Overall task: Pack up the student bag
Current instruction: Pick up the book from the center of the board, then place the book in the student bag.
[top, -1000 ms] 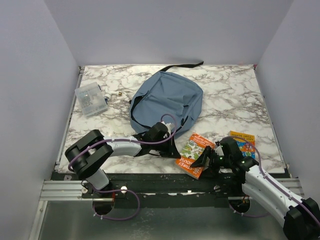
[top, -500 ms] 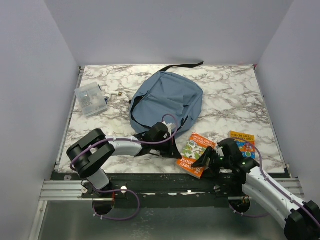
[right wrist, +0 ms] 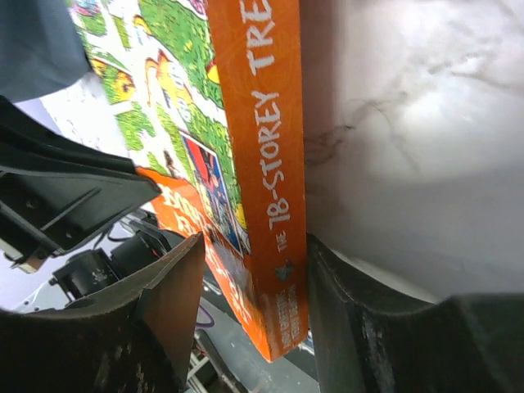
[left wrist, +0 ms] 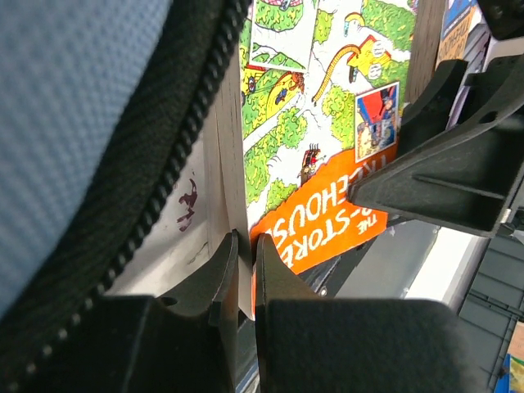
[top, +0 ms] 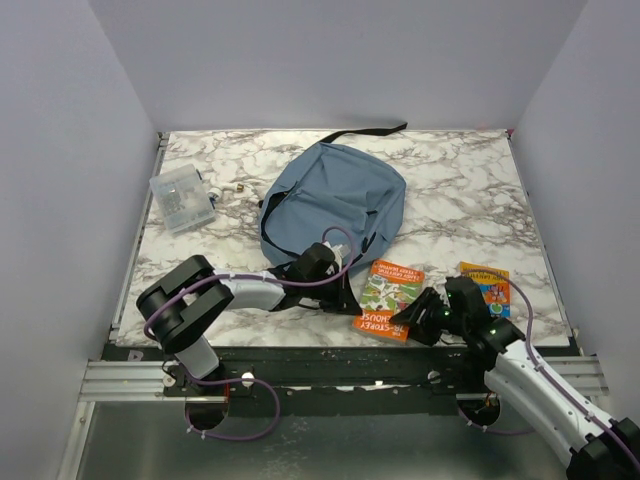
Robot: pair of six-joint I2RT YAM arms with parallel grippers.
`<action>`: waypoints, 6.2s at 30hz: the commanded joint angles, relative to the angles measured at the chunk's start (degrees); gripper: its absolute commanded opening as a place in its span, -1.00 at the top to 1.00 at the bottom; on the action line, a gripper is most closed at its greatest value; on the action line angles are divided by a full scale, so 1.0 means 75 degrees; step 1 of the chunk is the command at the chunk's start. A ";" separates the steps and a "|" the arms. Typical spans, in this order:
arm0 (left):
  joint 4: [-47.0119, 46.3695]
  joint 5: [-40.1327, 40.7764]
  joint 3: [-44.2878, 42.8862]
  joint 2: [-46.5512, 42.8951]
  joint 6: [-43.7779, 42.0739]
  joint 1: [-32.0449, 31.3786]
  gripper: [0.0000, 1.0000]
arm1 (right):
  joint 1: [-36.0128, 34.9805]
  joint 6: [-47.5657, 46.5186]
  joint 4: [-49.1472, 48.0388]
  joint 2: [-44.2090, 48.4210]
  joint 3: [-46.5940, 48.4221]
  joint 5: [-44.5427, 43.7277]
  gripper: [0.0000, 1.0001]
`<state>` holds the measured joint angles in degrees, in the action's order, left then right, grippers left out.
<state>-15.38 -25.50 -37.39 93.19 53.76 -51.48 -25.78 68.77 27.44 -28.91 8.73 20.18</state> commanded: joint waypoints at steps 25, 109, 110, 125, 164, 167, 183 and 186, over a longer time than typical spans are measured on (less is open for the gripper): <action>-0.0098 -0.0562 0.0356 -0.2756 -0.0813 0.0242 -0.34 | 0.0058 -0.1544 -0.1575 0.0217 0.1938 -0.1743 0.99; 0.2289 0.8229 0.0133 -0.8631 -0.3860 0.0297 1.00 | -0.4684 -0.5777 -0.3879 -0.2745 0.4404 -0.6901 -0.99; 0.2881 0.8517 -0.0161 -0.8641 -0.3894 0.0342 1.00 | -0.4676 -0.6384 -0.3478 -0.2953 0.4609 -0.6514 -0.98; 0.6625 0.9731 -0.0951 -0.8986 -0.3286 0.0587 1.00 | -0.4823 -0.9064 -0.1081 -0.7465 0.7850 -0.5302 -0.77; 0.7308 0.8193 -0.0972 -0.9461 -0.1027 0.0643 1.00 | -0.3721 -0.6389 -0.2908 -0.7916 0.8232 -0.5759 0.99; 0.7373 0.7715 -0.1098 -0.9133 -0.0936 0.0660 1.00 | -0.3429 -0.5677 -0.3070 -0.7660 0.7930 -0.5312 0.99; 0.4446 0.2256 0.0528 -0.8100 0.1946 0.2979 1.00 | -0.2675 -0.4428 -0.4285 -0.7163 0.7018 -0.3524 0.99; 0.3523 0.1483 0.1020 -0.7661 0.2844 0.3417 1.00 | -0.2668 -0.4468 -0.4595 -0.7027 0.6879 -0.3469 0.99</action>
<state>25.15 -1.32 -33.04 32.91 63.22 -29.39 -46.06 33.52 -0.58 -85.03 61.32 -8.56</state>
